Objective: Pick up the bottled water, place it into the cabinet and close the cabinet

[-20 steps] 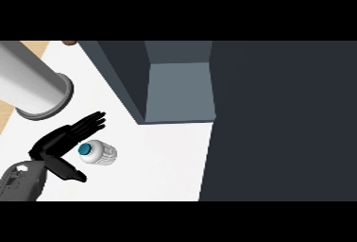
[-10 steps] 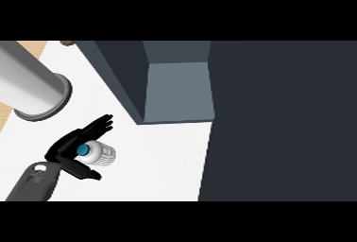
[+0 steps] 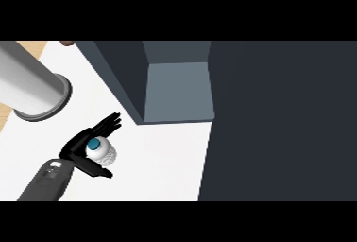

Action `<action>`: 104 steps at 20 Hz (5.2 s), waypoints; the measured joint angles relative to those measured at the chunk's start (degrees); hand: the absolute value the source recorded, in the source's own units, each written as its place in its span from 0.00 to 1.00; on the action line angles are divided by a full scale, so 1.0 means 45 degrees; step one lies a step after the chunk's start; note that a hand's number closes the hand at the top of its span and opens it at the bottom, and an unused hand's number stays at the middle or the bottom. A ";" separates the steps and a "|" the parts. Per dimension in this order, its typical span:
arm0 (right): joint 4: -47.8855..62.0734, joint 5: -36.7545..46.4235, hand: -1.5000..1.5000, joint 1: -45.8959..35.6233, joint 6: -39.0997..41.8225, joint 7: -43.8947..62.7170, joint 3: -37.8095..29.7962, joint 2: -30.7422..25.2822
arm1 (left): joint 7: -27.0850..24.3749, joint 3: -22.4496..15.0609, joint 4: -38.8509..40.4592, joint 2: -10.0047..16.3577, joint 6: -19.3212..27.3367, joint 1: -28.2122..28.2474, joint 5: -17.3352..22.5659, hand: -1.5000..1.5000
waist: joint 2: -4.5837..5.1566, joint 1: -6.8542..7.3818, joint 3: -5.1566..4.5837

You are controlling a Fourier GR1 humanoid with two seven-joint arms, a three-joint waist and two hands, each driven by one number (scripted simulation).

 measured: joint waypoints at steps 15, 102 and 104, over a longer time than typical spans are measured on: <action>0.0016 -0.0075 0.00 -0.0042 -0.0335 -0.0100 -0.0032 -0.0328 | -0.2279 -0.1314 -0.0415 -0.0799 0.2182 -0.0050 -0.0474 1.00 | -0.0067 0.0209 0.0025; -0.0010 -0.0891 0.00 0.2916 0.0753 -0.3203 -0.0525 -0.1506 | 0.0561 -0.3479 0.4443 -0.3685 1.5899 -0.8989 0.9746 0.00 | 0.0210 -0.0446 0.0052; 0.0013 -0.0907 0.00 0.2925 0.0799 -0.3269 -0.0618 -0.1475 | 0.0449 -0.3524 0.4562 -0.3691 1.5792 -0.9075 0.9636 0.00 | 0.0222 -0.0467 0.0054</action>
